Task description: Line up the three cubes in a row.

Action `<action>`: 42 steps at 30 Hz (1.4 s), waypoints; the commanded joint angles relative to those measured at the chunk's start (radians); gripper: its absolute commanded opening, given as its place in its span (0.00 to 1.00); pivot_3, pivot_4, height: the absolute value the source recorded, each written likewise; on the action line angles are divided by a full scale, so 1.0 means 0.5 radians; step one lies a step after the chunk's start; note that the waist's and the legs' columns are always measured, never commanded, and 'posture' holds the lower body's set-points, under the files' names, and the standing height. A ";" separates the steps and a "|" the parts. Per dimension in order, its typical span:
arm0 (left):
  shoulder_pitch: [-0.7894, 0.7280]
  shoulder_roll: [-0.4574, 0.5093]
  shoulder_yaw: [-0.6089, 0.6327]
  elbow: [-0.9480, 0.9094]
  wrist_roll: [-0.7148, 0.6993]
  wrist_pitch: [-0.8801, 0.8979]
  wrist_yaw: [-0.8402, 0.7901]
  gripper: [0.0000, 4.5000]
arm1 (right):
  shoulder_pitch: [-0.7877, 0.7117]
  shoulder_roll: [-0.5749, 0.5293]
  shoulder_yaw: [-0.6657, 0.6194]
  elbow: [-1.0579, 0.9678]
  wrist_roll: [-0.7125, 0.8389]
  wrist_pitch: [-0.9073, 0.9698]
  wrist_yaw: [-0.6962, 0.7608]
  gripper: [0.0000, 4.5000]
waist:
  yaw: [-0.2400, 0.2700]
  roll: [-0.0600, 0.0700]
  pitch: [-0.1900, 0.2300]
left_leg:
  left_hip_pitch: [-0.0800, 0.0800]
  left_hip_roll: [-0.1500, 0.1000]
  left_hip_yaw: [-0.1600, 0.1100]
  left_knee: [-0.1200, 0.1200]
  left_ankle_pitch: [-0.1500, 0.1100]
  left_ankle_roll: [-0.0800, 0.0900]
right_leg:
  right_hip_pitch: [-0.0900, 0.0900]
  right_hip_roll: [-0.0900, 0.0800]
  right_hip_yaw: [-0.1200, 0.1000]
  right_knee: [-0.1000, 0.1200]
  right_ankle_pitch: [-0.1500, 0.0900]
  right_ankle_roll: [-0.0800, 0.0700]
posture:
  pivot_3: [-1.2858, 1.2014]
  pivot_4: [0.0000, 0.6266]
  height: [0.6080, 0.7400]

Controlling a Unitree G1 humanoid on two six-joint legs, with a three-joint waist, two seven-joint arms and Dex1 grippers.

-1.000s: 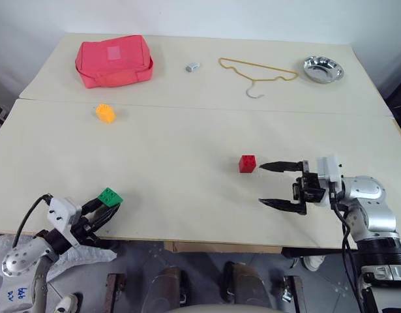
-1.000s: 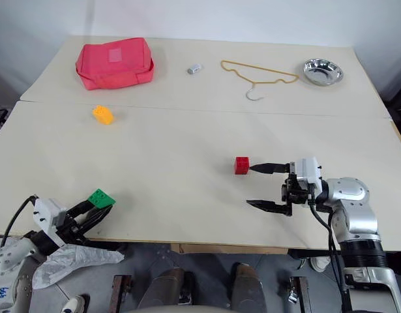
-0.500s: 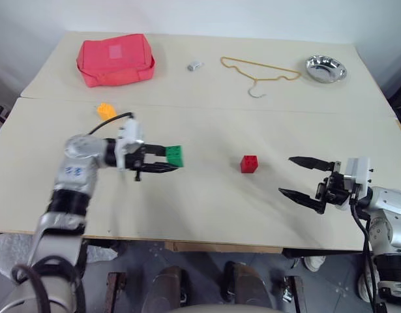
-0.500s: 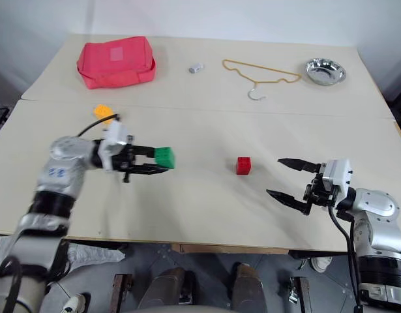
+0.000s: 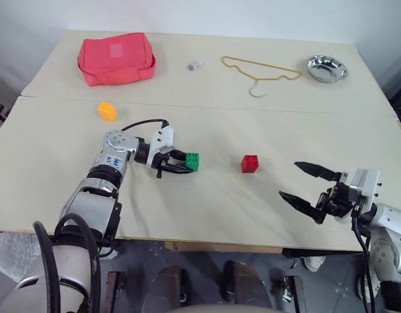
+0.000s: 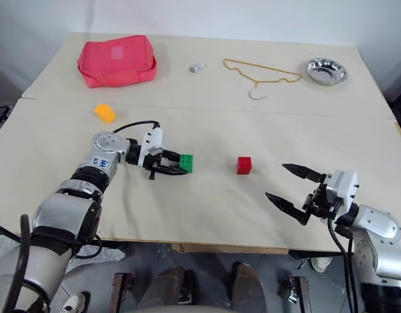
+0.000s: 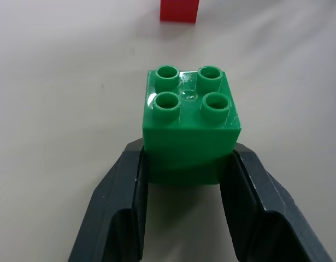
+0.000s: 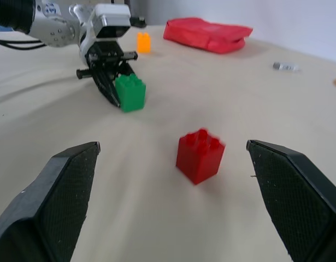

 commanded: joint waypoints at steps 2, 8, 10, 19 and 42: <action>-0.062 0.008 0.085 0.041 0.022 -0.015 0.025 0.33 | 0.021 0.004 -0.037 -0.118 0.055 -0.009 -0.019 1.00 | 0.003 0.000 0.000 | 0.000 0.000 0.000 0.000 0.000 0.000 | 0.000 0.000 0.000 0.000 0.000 0.000 | 0.52 0.24 1.00; -0.037 0.107 0.237 0.016 -0.040 0.036 -0.098 0.61 | -0.092 0.001 0.071 -0.081 0.081 0.064 0.043 1.00 | -0.001 0.000 0.000 | 0.000 0.000 0.000 0.001 0.000 0.000 | 0.000 0.000 0.000 0.001 0.000 0.000 | 0.52 0.24 1.00; 0.007 0.167 0.320 -0.031 -0.100 0.011 -0.147 0.75 | -0.191 0.016 0.124 -0.024 0.070 0.069 0.067 1.00 | -0.014 0.000 0.000 | 0.001 0.001 0.000 0.001 0.000 0.000 | 0.000 0.001 0.000 0.002 0.000 0.000 | 0.52 0.24 1.00; 0.917 0.434 0.913 -1.116 -0.616 0.384 0.148 1.00 | -0.614 0.189 0.320 0.133 0.068 0.112 0.056 1.00 | -0.086 0.000 0.000 | 0.002 0.003 -0.003 -0.001 0.000 0.000 | -0.001 -0.001 0.000 0.004 0.000 0.000 | 0.52 0.24 1.00; 2.116 -0.163 1.436 -3.057 -0.680 1.319 2.442 1.00 | -0.724 0.231 0.439 0.109 -0.049 0.004 0.150 1.00 | 0.016 0.000 -0.001 | 0.009 -0.001 -0.034 0.001 -0.004 -0.005 | 0.025 -0.002 0.003 -0.010 -0.001 -0.002 | 0.52 0.24 1.00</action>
